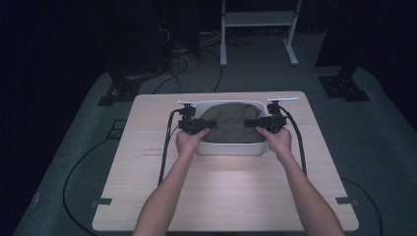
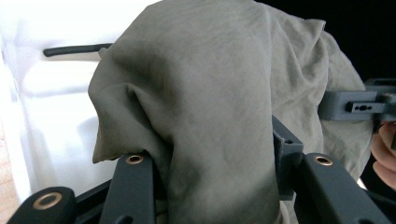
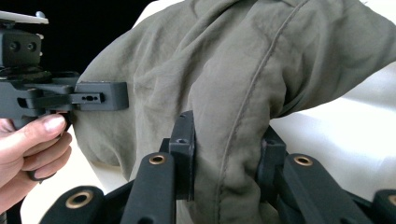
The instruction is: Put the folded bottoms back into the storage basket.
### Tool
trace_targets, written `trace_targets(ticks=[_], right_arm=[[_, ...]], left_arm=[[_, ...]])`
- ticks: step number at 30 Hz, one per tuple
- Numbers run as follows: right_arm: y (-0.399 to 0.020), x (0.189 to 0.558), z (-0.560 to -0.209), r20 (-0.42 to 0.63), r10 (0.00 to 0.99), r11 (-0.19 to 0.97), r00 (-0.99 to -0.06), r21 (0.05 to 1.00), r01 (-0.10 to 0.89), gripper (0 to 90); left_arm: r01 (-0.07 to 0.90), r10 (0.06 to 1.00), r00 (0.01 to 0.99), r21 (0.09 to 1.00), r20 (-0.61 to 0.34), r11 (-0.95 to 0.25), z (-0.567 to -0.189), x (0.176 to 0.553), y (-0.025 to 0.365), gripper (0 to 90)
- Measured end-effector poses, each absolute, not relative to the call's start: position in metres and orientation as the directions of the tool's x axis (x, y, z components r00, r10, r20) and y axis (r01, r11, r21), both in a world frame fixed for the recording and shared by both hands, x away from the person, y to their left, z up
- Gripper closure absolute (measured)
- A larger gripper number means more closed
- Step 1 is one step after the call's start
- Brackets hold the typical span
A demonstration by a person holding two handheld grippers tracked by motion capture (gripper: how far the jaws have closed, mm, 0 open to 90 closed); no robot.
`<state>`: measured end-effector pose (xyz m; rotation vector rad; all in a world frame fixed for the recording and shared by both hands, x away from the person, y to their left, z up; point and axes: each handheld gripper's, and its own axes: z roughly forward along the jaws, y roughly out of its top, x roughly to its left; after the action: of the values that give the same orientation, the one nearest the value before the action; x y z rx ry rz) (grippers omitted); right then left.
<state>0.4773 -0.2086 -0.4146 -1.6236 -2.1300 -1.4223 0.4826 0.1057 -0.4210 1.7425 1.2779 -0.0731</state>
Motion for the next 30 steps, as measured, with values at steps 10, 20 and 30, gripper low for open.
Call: trace_targets(ticks=[10, 20, 30], right_arm=[[-0.203, 0.480, -0.420, 0.555, 0.720, 0.011, -0.417, 0.592, 0.806, 66.5], [-0.191, 0.480, -0.424, 0.460, 0.777, 0.099, -0.430, 0.584, 0.805, 63.8], [-0.199, 0.478, -0.414, 0.414, 0.807, 0.100, -0.422, 0.608, 0.788, 57.1]], left_arm=[[0.767, 0.739, 0.456, 0.641, -0.497, -0.043, -0.422, 0.483, 0.106, 50.2], [0.751, 0.762, 0.463, 0.657, -0.453, -0.066, -0.420, 0.481, 0.106, 47.5], [0.739, 0.753, 0.452, 0.674, -0.477, -0.017, -0.411, 0.480, 0.113, 47.4]])
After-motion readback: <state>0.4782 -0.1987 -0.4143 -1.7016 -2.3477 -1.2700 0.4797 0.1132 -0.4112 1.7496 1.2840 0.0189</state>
